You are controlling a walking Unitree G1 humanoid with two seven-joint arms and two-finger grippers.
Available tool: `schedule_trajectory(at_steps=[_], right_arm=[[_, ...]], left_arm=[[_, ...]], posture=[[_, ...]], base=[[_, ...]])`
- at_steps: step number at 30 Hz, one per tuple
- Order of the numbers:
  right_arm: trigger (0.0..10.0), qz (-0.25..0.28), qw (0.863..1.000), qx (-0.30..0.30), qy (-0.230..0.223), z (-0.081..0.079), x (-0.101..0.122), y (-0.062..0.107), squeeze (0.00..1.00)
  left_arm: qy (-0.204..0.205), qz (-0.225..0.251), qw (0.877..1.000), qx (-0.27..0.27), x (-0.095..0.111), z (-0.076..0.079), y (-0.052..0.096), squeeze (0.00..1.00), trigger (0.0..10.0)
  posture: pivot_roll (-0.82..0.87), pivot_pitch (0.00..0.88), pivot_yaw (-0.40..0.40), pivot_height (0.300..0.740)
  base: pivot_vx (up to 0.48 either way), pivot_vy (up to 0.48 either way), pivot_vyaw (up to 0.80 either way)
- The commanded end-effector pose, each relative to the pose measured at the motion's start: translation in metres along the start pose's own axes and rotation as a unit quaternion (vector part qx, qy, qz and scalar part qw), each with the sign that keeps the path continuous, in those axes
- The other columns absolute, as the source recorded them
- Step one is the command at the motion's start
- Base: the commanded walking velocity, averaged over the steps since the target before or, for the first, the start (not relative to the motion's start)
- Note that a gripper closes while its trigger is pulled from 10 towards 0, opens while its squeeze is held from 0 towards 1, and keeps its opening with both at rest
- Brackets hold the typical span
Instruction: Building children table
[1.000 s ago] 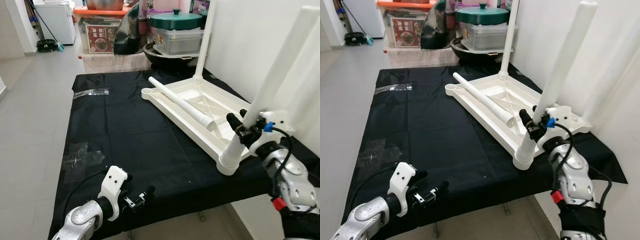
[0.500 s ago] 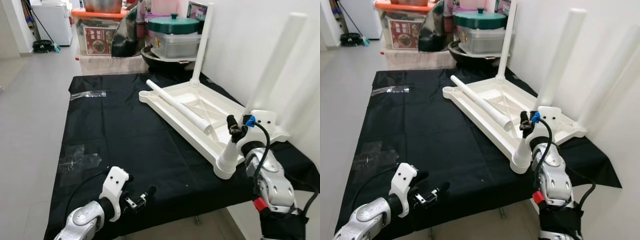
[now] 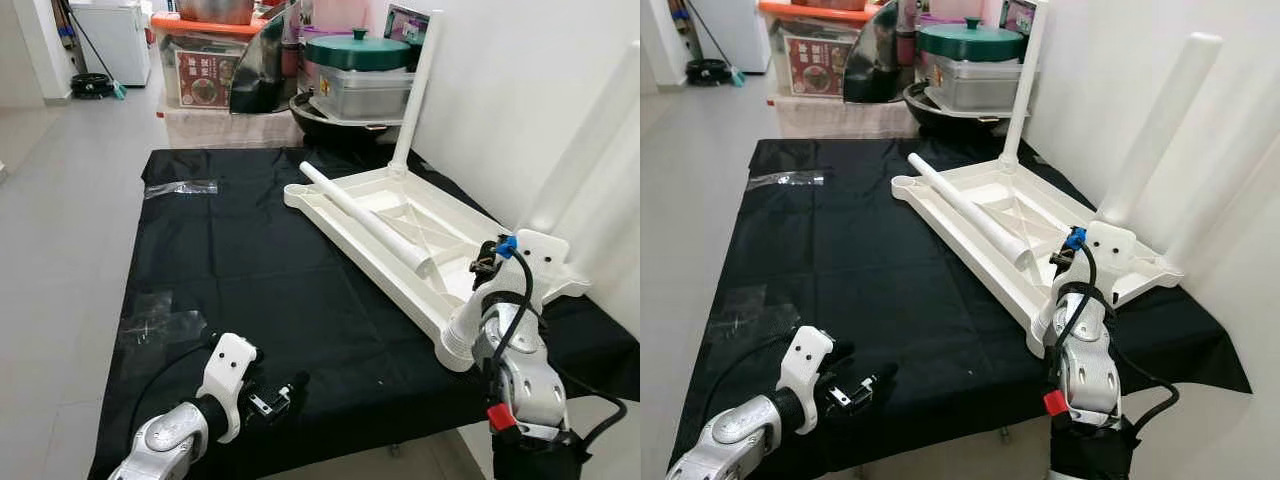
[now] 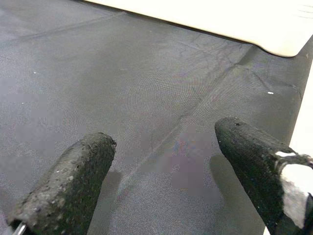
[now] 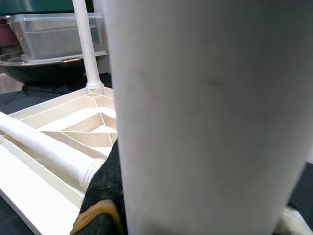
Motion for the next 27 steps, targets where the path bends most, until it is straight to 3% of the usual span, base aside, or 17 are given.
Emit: schedule_trajectory(at_steps=[1, 14, 15, 17, 18, 27], right_arm=[[0.0, -0.073, 0.995, -0.057, 0.038, 0.024, -0.032, 0.001, 0.00], [0.0, -0.082, 0.994, -0.067, 0.036, 0.018, -0.035, 0.004, 0.00], [1.5, -0.085, 0.994, -0.057, 0.036, 0.016, -0.034, 0.004, 0.00], [1.5, -0.085, 0.994, -0.057, 0.036, 0.016, -0.034, 0.004, 0.00], [10.0, -0.083, 0.995, -0.044, 0.037, 0.012, -0.032, 0.004, 0.00], [10.0, -0.061, 0.997, -0.026, 0.044, 0.006, -0.018, 0.005, 0.00]], left_arm=[[0.004, -0.005, 1.000, 0.000, -0.004, 0.002, -0.001, 0.00, 10.0], [0.003, -0.006, 1.000, 0.002, -0.004, 0.002, -0.001, 0.00, 10.0], [0.003, -0.006, 1.000, 0.002, -0.004, 0.002, -0.001, 0.00, 10.0], [0.003, -0.006, 1.000, 0.002, -0.004, 0.002, -0.001, 0.00, 10.0], [0.002, -0.005, 1.000, 0.001, -0.004, 0.002, -0.001, 0.00, 10.0], [0.002, -0.005, 1.000, -0.001, -0.004, 0.003, -0.002, 0.00, 10.0]], posture=[[0.00, 0.000, -0.094, 0.740], [0.00, 0.000, -0.096, 0.740], [0.00, 0.000, -0.095, 0.740], [0.00, 0.000, -0.095, 0.740], [0.00, 0.000, -0.095, 0.740], [0.00, 0.000, -0.093, 0.740]], base=[[0.000, 0.000, 0.00], [0.000, 0.000, 0.00], [0.000, 0.000, 0.00], [0.000, 0.000, 0.00], [0.000, 0.000, 0.00], [0.000, 0.000, 0.00]])
Point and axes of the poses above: a point about 5 cm out from each wrist's last joint towards the gripper, its own y axis pointing back from the gripper into the wrist, its own x axis along the axis of the wrist's last joint, z = x × y, the point moved 1 cm from there along -y, pointing out of the wrist towards the gripper, and after that the axes turned 9 degrees about -y, right-handed, at the moved point
